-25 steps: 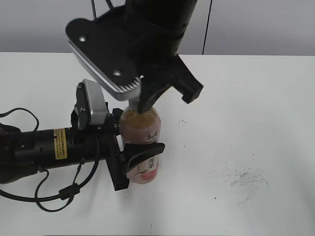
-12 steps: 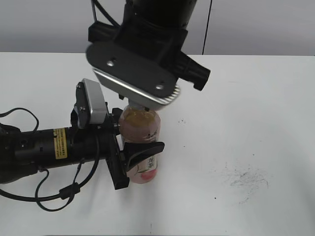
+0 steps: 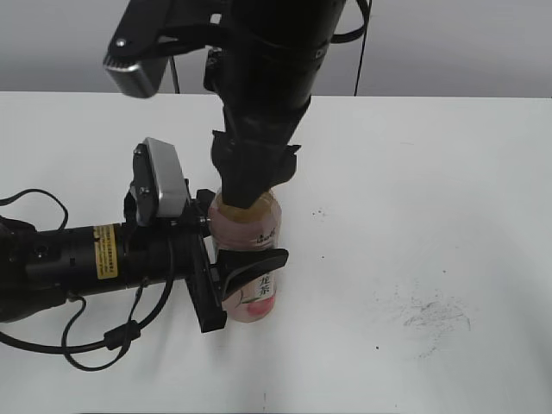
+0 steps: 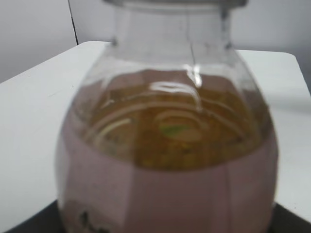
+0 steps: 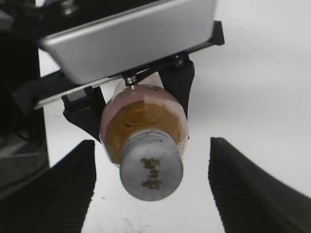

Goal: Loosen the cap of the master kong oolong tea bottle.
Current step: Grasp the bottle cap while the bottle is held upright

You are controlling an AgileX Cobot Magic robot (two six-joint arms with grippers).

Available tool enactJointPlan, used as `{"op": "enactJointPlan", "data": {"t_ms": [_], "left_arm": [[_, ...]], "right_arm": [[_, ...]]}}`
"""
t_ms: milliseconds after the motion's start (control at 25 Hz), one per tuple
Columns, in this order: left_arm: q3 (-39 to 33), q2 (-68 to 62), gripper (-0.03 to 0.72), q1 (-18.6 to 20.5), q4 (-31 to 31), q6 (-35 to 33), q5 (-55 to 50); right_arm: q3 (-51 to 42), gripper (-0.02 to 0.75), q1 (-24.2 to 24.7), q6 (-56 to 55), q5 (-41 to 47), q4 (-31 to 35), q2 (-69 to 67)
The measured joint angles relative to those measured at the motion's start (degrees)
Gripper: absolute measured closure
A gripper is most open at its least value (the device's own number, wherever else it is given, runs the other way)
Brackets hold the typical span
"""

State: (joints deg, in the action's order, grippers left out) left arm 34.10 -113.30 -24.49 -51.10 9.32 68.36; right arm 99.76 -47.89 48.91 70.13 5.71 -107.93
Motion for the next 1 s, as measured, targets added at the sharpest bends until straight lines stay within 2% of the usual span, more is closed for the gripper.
{"op": "enactJointPlan", "data": {"t_ms": [200,480,720,920,1000], "left_arm": [[0.00,0.00,0.293,0.00,0.13,0.06,0.00],[0.00,0.00,0.293,0.00,0.19,0.06,0.00],[0.00,-0.04,0.293,0.00,0.24,0.10,0.00],[0.00,-0.04,0.293,0.00,0.43,0.10,0.00],[0.00,-0.04,0.293,0.00,0.63,0.10,-0.03]], "right_arm": [[0.00,0.204,0.00,-25.30,0.00,0.00,0.00],[0.00,0.212,0.00,-50.05,0.00,0.00,0.00],[0.00,0.308,0.00,-56.03,0.00,-1.73,0.00],[0.00,0.442,0.00,-56.23,-0.06,-1.56,0.00],[0.00,0.461,0.00,-54.45,-0.13,-1.56,0.00]]}}
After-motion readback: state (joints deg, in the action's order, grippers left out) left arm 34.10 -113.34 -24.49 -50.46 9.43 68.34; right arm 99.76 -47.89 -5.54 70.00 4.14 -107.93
